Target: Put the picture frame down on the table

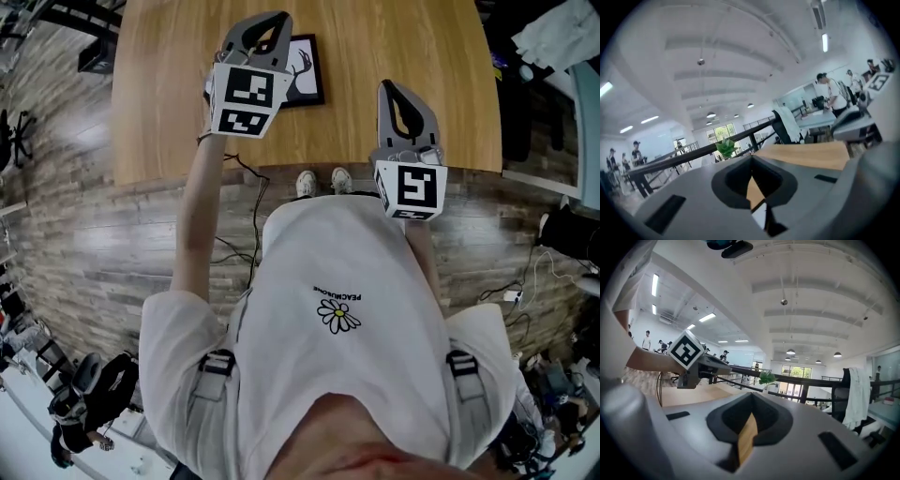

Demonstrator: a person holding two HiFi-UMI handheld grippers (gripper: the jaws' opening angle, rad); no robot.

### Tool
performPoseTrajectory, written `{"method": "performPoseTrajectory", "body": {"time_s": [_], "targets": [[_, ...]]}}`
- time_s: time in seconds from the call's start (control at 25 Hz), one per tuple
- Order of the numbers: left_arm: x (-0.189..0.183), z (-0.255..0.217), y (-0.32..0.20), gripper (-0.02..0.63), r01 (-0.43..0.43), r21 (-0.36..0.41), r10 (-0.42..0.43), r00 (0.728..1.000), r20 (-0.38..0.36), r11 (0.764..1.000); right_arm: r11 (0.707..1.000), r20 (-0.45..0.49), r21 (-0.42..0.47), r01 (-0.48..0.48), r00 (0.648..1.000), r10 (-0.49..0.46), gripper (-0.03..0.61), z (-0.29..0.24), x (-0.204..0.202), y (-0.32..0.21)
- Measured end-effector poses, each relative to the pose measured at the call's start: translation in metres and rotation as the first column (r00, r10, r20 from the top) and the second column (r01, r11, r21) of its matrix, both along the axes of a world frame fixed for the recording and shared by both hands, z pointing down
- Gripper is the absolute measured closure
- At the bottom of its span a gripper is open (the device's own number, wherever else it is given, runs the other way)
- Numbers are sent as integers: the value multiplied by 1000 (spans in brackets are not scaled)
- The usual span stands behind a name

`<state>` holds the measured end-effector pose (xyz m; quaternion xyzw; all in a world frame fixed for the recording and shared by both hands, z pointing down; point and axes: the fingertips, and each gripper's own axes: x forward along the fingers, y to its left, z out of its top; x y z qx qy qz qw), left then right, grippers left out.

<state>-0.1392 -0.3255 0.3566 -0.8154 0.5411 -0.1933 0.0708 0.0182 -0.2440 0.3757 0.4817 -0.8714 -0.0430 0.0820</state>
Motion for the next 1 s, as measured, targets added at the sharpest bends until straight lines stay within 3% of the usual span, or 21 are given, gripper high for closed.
{"method": "performPoseTrajectory", "body": {"time_s": [0.08, 0.16, 0.24, 0.28, 0.36, 0.48, 1.0], "targets": [[-6, -9, 18, 600, 41, -3, -41, 976, -213, 999, 1000, 11, 1, 12, 1000, -12, 568, 0, -6, -1], [-11, -7, 39, 600, 63, -21, -66, 899, -434, 998, 1000, 21, -1, 23, 1000, -23, 568, 1, -13, -1], [-14, -2, 60, 600, 110, -17, -101, 830, -548, 994, 999, 30, -3, 36, 999, -36, 568, 1, -20, 0], [-15, 1, 70, 600, 150, -10, -129, 813, -568, 989, 999, 35, -4, 43, 998, -43, 568, 1, -23, 0], [-19, 3, 90, 600, 248, 27, -189, 798, -572, 968, 998, 47, -5, 60, 997, -60, 568, 0, -29, 0], [-21, 5, 113, 600, 358, 78, -262, 798, -542, 930, 997, 43, -1, 79, 996, -79, 568, 0, -34, 4], [-39, 10, 124, 600, 445, 66, -360, 796, -486, 893, 997, 36, 19, 81, 996, -82, 569, -2, -31, 10]]}}
